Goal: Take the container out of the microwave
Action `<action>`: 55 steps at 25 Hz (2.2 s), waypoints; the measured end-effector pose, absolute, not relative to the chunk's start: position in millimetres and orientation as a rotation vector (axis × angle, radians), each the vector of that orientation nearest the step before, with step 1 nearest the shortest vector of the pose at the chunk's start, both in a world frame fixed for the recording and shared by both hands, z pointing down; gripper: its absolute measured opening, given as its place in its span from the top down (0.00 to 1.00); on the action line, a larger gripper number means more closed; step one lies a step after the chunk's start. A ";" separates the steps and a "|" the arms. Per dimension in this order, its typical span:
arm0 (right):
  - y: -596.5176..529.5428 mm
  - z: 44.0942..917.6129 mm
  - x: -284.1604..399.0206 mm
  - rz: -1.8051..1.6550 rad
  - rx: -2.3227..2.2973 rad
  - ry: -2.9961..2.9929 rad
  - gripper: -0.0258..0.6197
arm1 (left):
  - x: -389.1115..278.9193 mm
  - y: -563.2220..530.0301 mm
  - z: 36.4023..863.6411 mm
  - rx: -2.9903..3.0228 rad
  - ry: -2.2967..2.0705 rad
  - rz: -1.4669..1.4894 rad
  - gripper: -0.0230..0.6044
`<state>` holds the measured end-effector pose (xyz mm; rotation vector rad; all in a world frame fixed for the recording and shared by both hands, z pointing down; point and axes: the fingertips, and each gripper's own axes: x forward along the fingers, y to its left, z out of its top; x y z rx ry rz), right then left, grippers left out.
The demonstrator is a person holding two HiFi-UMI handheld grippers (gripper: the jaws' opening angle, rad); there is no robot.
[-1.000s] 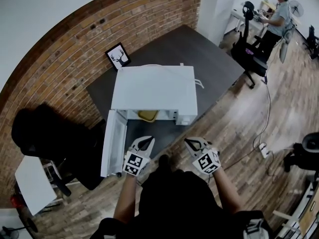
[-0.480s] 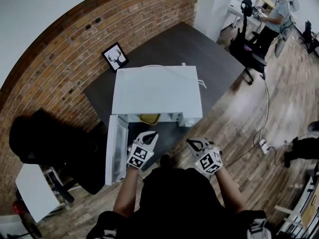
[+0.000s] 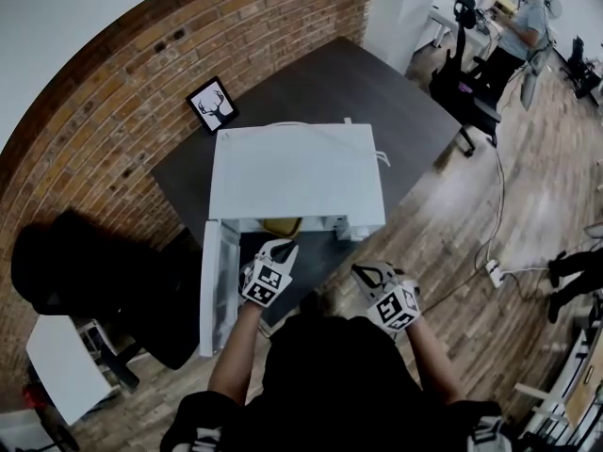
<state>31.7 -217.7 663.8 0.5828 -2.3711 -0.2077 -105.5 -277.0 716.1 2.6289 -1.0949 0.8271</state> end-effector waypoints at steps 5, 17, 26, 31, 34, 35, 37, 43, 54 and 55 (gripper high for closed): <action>-220.1 658.8 26.1 -0.153 0.619 -2.394 0.96 | -109.6 -288.1 730.0 2.628 -1.074 0.897 0.95; -224.9 667.0 27.6 -0.082 0.644 -2.377 0.96 | -112.8 -304.5 775.7 2.555 -0.986 1.162 0.83; -223.5 675.1 36.2 -0.074 0.654 -2.360 0.96 | -111.1 -308.3 787.6 2.544 -0.965 1.262 0.83; -223.9 674.8 37.3 -0.074 0.664 -2.362 0.96 | -111.3 -311.7 792.0 2.535 -0.954 1.294 0.84; -225.6 676.1 38.2 -0.087 0.666 -2.364 0.96 | -112.9 -313.3 796.3 2.536 -0.942 1.329 0.84; -225.7 676.2 39.2 -0.072 0.675 -2.359 0.96 | -112.9 -313.8 796.9 2.538 -0.940 1.335 0.85; -226.2 676.1 40.5 -0.053 0.687 -2.353 0.96 | -112.0 -314.1 796.9 2.546 -0.935 1.339 0.88; -229.4 676.5 37.0 -0.066 0.680 -2.355 0.96 | -109.1 -313.5 796.6 2.575 -0.916 1.345 0.91; -233.6 678.6 32.2 -0.071 0.676 -2.348 0.96 | -108.5 -311.2 792.0 2.613 -0.888 1.329 0.91; -234.0 678.9 31.8 -0.075 0.673 -2.348 0.96 | -109.1 -311.2 791.3 2.616 -0.891 1.332 0.91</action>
